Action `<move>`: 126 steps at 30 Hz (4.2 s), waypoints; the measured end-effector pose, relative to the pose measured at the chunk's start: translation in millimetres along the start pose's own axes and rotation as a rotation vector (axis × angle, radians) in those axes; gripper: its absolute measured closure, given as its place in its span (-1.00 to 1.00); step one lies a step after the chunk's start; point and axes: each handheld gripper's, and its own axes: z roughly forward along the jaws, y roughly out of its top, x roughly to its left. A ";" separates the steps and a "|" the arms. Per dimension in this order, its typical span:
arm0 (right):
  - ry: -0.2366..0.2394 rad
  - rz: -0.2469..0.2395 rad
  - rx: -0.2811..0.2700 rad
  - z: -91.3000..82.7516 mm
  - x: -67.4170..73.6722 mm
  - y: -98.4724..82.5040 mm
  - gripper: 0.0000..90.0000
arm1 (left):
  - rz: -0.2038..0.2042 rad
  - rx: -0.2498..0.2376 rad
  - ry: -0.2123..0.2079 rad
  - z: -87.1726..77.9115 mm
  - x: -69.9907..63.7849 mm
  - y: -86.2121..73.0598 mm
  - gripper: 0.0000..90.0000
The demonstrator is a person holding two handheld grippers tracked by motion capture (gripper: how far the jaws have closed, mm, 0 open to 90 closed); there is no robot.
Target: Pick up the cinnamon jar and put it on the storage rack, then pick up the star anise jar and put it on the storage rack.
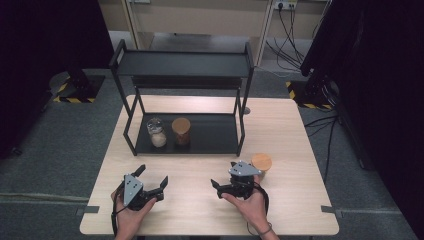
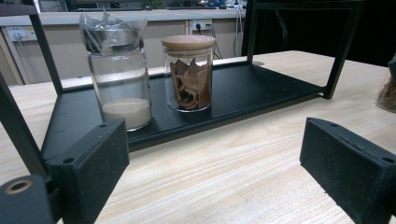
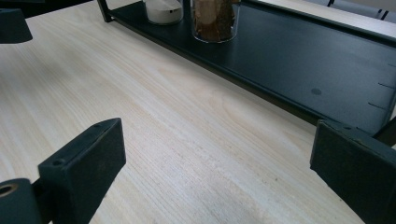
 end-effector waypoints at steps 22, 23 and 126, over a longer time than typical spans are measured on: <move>-0.001 0.050 -0.005 -37.3 -1.1 -31.2 -0.91 | -0.003 -0.002 0.000 -0.2 0.3 -0.1 -0.83; -0.003 0.051 -0.003 -38.6 -1.4 -33.3 -0.91 | -0.002 -0.002 0.000 -0.3 0.2 -0.1 -0.83; -0.313 0.154 -0.062 -63.0 -78.9 -41.2 -0.79 | -0.008 -0.007 -0.005 -0.6 0.9 -0.3 -0.84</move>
